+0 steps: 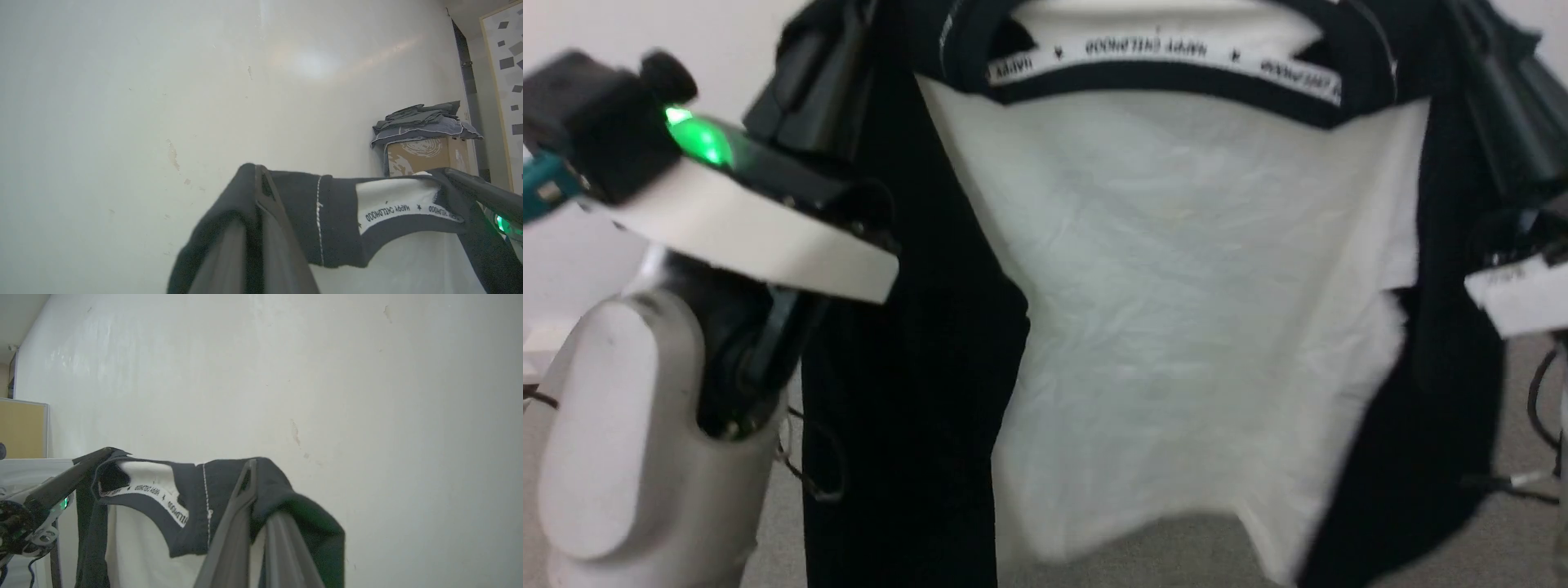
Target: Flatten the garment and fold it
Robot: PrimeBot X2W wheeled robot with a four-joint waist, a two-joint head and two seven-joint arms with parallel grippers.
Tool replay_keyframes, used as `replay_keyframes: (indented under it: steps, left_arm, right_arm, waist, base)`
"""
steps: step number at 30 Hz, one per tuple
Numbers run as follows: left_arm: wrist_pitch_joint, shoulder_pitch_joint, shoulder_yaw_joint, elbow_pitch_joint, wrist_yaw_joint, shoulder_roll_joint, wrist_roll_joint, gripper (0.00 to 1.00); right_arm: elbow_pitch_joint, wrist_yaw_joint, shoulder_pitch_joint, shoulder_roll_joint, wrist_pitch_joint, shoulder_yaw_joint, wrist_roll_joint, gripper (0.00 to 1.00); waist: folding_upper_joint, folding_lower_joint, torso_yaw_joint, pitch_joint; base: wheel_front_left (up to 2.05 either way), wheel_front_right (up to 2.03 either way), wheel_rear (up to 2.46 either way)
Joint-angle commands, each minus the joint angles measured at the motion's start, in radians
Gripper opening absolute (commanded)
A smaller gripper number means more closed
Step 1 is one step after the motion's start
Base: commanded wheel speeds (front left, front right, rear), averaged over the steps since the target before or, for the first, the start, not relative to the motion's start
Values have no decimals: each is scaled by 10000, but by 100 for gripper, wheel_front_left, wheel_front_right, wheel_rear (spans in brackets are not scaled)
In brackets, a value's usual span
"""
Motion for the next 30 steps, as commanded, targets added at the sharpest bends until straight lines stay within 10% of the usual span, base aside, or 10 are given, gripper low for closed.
replay_keyframes:
  steps: [1,16,30]
  left_arm:
    - [103,-254,90,103,18,82,-16,0]
    - [703,-1238,398,729,39,334,-454,0]
    - [934,-3982,618,2440,-289,729,-390,0]
  right_arm:
    - [118,-9,-337,22,71,34,-54,0]
    - [1147,-9,-2939,-193,-270,487,-2860,0]
    - [3336,-9,-5742,-868,-1255,1164,-4626,0]
  waist:
    - [0,1,-81,-123]
    - [0,1,-64,100]
    - [0,1,-514,3322]
  base:
    - [0,0,0]
    - [0,0,0]
    - [0,0,0]
